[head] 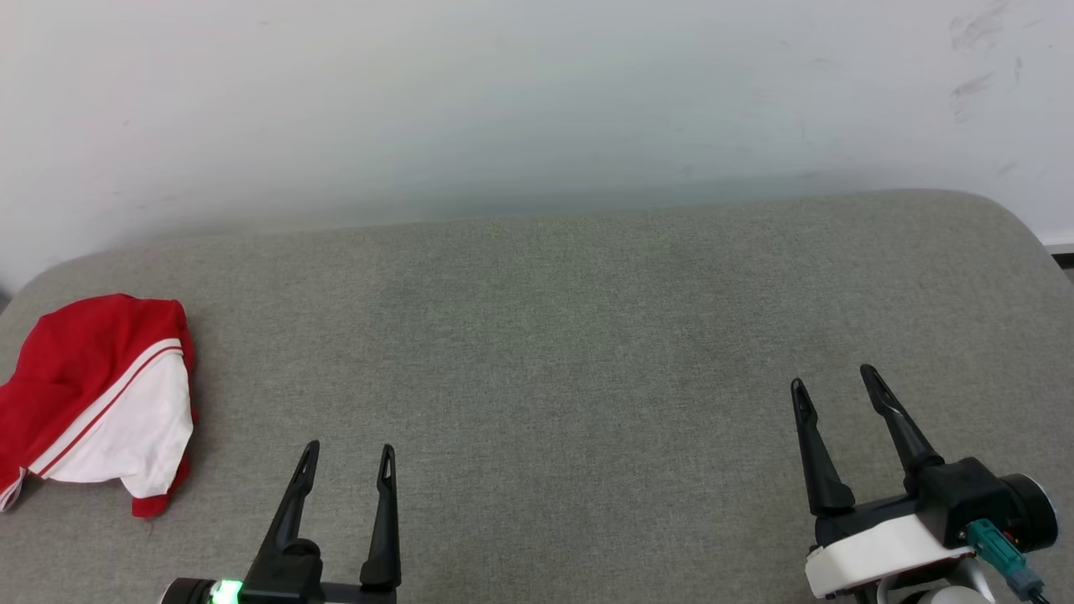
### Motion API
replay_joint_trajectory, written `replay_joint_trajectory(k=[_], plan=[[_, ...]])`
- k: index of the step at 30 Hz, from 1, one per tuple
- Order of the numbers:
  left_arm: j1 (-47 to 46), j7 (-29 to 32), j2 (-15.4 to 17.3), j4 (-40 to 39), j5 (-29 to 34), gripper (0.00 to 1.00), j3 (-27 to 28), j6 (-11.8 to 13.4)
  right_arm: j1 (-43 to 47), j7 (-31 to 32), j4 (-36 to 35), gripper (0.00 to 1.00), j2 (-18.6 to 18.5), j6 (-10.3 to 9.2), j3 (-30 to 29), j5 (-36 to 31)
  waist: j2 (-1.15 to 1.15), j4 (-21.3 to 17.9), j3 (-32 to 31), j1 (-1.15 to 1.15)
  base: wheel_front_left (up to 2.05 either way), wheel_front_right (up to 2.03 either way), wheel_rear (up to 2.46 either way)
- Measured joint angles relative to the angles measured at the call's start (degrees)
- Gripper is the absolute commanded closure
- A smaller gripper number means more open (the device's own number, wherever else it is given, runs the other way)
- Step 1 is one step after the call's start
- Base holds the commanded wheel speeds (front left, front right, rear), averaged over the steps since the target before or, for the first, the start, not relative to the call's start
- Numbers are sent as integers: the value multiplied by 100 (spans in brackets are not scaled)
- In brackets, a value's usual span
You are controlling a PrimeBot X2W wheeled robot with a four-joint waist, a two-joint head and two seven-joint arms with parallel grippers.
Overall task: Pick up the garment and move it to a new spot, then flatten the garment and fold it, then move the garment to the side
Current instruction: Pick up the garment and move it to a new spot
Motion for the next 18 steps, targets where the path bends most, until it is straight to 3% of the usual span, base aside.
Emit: replay_joint_trajectory(k=[9,18], plan=[[38,-1,-91,9,-2,0,159,-157,2,-2,42,0,0,0,30,51,0,87,-28,0,0,0,0],[101,-16,-121,40,51,0,360,-301,85,-4,31,0,3,0,246,118,0,460,-55,0,0,0,0]])
